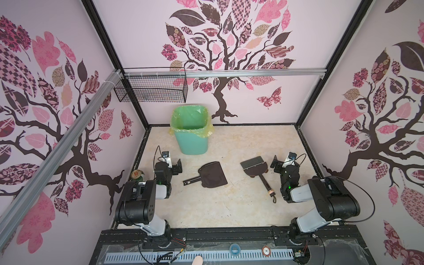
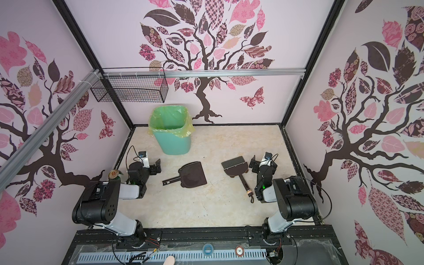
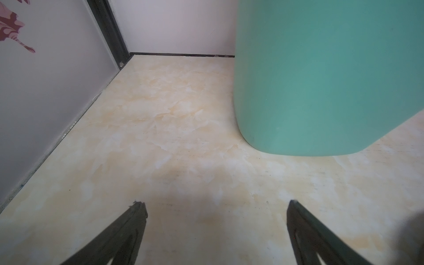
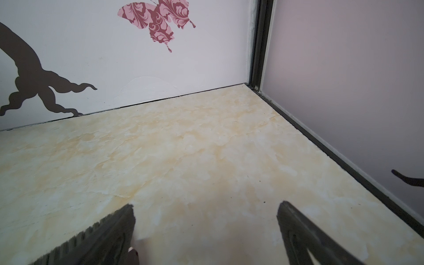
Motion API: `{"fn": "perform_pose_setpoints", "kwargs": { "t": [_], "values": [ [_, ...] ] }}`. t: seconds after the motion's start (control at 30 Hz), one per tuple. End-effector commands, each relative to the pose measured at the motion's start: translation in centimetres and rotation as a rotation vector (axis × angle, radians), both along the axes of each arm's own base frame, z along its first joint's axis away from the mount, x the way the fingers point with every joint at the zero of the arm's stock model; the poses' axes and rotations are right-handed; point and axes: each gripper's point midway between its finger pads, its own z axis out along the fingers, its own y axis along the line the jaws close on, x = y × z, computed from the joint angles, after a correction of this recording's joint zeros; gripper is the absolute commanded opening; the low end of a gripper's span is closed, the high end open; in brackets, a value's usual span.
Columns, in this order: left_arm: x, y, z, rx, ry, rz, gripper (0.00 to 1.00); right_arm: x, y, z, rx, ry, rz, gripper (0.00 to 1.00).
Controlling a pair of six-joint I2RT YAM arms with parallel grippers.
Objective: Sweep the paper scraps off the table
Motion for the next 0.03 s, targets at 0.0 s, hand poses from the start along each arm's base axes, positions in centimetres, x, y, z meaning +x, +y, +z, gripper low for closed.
{"fn": "perform_pose_setpoints", "kwargs": {
  "t": [0.0],
  "values": [
    [0.69,0.08,1.52,0.005,-0.044,0.023,0.97,0.18,0.25,0.02,-0.009,0.007,0.010,1.00]
  ]
}}
